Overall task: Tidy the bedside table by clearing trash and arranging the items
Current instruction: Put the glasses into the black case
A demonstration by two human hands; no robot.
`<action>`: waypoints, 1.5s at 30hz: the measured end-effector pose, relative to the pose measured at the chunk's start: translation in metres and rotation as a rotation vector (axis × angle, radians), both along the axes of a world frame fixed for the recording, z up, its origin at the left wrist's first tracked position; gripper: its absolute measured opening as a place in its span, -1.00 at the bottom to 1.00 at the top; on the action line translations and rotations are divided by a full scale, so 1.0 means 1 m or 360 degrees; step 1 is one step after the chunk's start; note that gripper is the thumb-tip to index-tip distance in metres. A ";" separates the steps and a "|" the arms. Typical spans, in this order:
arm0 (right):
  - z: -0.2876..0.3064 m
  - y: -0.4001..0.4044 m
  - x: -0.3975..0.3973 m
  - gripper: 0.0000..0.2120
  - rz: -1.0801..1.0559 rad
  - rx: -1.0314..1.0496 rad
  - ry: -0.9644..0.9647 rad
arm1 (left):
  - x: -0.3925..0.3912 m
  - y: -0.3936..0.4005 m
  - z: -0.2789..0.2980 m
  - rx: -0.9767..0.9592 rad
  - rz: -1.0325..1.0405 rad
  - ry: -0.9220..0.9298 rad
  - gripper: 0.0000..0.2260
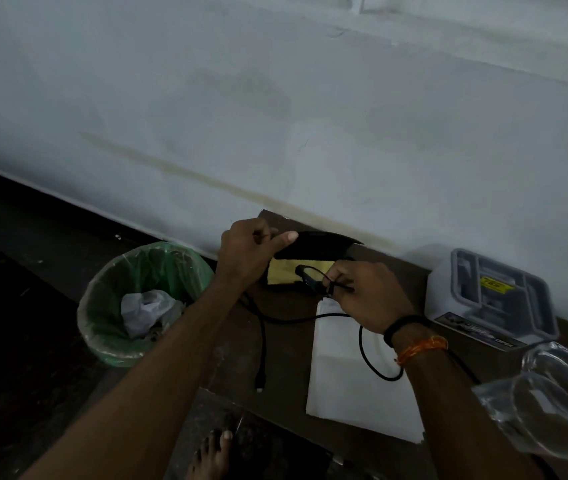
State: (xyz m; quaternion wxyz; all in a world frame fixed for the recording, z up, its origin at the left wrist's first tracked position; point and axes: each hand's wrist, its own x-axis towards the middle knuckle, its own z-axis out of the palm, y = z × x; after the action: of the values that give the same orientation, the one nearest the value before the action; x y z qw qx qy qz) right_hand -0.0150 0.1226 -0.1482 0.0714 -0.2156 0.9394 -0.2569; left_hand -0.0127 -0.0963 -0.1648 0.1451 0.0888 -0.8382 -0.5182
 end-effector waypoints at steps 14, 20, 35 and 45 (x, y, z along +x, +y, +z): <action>-0.003 -0.002 -0.009 -0.87 -0.0090 -0.0089 -0.0046 | 0.007 -0.023 -0.012 -0.0087 -0.0374 0.0150 -0.74; -0.001 -0.002 -0.012 -0.89 -0.0162 -0.0178 -0.0105 | 0.013 -0.032 -0.019 0.0108 -0.0590 0.0127 -0.82; 0.003 -0.003 -0.014 -0.87 -0.0144 -0.0188 -0.0135 | 0.021 -0.030 -0.020 -0.0158 -0.0771 0.0092 -0.70; 0.004 -0.004 -0.012 -0.84 -0.0081 -0.0193 -0.0149 | 0.016 -0.031 -0.021 -0.0417 -0.0665 0.0025 -0.32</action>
State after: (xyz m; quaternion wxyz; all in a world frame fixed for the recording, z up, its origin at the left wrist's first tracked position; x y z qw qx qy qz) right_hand -0.0267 0.1188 -0.1442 0.0955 -0.1833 0.9229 -0.3249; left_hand 0.0035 -0.1276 -0.1860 0.0514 -0.1101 -0.8972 -0.4245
